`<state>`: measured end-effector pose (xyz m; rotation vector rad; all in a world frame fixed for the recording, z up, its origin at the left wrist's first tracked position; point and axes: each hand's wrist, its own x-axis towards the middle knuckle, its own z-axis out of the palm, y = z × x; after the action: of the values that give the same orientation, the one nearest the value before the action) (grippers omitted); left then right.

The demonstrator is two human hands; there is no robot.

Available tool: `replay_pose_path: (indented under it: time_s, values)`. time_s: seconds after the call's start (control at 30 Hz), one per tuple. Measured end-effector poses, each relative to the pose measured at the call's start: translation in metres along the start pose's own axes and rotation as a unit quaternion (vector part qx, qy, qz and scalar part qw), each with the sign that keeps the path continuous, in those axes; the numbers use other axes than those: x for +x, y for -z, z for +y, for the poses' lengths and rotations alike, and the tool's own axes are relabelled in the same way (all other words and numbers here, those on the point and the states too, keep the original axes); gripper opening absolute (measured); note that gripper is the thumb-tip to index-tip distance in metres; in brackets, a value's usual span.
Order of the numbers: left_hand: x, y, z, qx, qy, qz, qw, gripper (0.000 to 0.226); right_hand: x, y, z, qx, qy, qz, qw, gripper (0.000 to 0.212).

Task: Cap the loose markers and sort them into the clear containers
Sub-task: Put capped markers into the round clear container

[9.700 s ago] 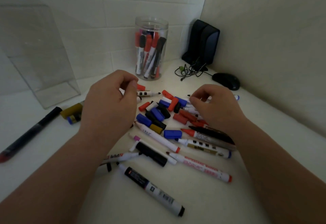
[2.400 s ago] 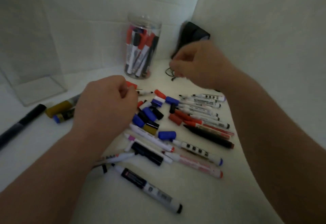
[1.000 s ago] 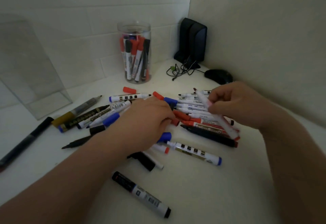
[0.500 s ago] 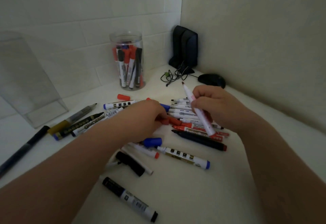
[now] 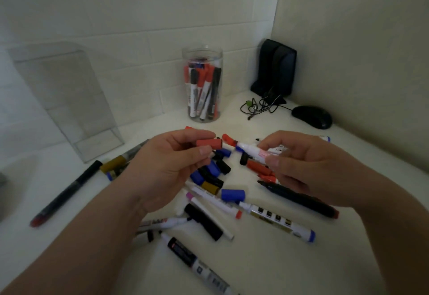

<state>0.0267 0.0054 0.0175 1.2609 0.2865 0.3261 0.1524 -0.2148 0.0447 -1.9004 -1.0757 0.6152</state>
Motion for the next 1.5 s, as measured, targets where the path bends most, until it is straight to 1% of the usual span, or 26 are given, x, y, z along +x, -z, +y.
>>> replay_pose_path:
  time_s: [0.1, 0.2, 0.3, 0.37, 0.43, 0.5, 0.63, 0.77, 0.87, 1.0, 1.07, 1.1, 1.17, 1.23, 1.3, 1.4, 1.5]
  values:
    - [-0.002, -0.001, 0.001, 0.014, 0.003, -0.014, 1.000, 0.024, -0.001, -0.001, -0.004, -0.042, -0.014, -0.008, 0.999, 0.013]
    - [-0.005, -0.002, 0.002, 0.047, 0.003, -0.031, 0.998, 0.022, -0.001, -0.003, -0.008, -0.053, -0.015, -0.020, 0.998, 0.016]
    - [-0.009, -0.006, 0.004, 0.154, 0.002, -0.051, 0.987, 0.026, -0.001, -0.006, -0.008, -0.086, -0.011, -0.016, 0.996, 0.021]
    - [-0.012, -0.010, 0.004, 0.218, 0.006, -0.047, 0.975, 0.024, -0.001, -0.007, -0.008, -0.109, 0.012, 0.010, 0.994, 0.022]
    - [-0.015, -0.015, 0.005, 0.254, -0.001, -0.030, 0.967, 0.014, -0.002, -0.008, -0.006, -0.147, 0.053, 0.053, 0.986, 0.018]
    - [-0.017, -0.017, 0.006, 0.280, -0.010, -0.026, 0.960, 0.015, -0.003, -0.007, -0.006, -0.188, 0.080, 0.082, 0.976, 0.020]
    - [-0.020, -0.018, 0.008, 0.256, -0.019, -0.023, 0.966, 0.019, -0.004, -0.007, -0.008, -0.211, 0.101, 0.105, 0.967, 0.028]
    - [-0.020, -0.016, 0.009, 0.235, -0.032, -0.021, 0.971, 0.024, -0.005, -0.007, -0.009, -0.197, 0.114, 0.115, 0.967, 0.027]
    - [-0.020, -0.016, 0.007, 0.218, -0.044, -0.036, 0.974, 0.027, -0.005, -0.009, -0.010, -0.202, 0.123, 0.117, 0.964, 0.026]
    - [-0.022, -0.021, 0.004, 0.267, -0.074, -0.057, 0.959, 0.027, -0.002, -0.019, -0.010, -0.215, 0.142, 0.123, 0.958, 0.028]
    - [-0.022, -0.020, 0.004, 0.271, -0.087, -0.051, 0.957, 0.025, -0.002, -0.020, -0.010, -0.184, 0.135, 0.132, 0.965, 0.028]
    - [-0.022, -0.019, 0.004, 0.270, -0.092, -0.049, 0.957, 0.024, -0.003, -0.020, -0.009, -0.141, 0.123, 0.130, 0.974, 0.032]
    - [-0.021, -0.016, 0.005, 0.264, -0.098, -0.039, 0.959, 0.024, -0.003, -0.018, -0.010, 0.008, 0.100, 0.095, 0.990, 0.044]
    - [-0.020, -0.015, 0.006, 0.248, -0.099, -0.022, 0.963, 0.026, -0.002, -0.019, -0.010, 0.154, 0.101, 0.075, 0.980, 0.048]
    - [-0.019, -0.014, 0.006, 0.220, -0.099, -0.010, 0.970, 0.030, 0.000, -0.021, -0.008, 0.240, 0.104, 0.093, 0.961, 0.040]
    - [-0.019, -0.015, 0.006, 0.210, -0.103, -0.001, 0.972, 0.031, 0.005, -0.026, -0.006, 0.290, 0.089, 0.127, 0.944, 0.024]
    - [-0.021, -0.016, 0.006, 0.205, -0.124, 0.003, 0.971, 0.028, 0.009, -0.027, -0.001, 0.303, 0.086, 0.140, 0.939, 0.022]
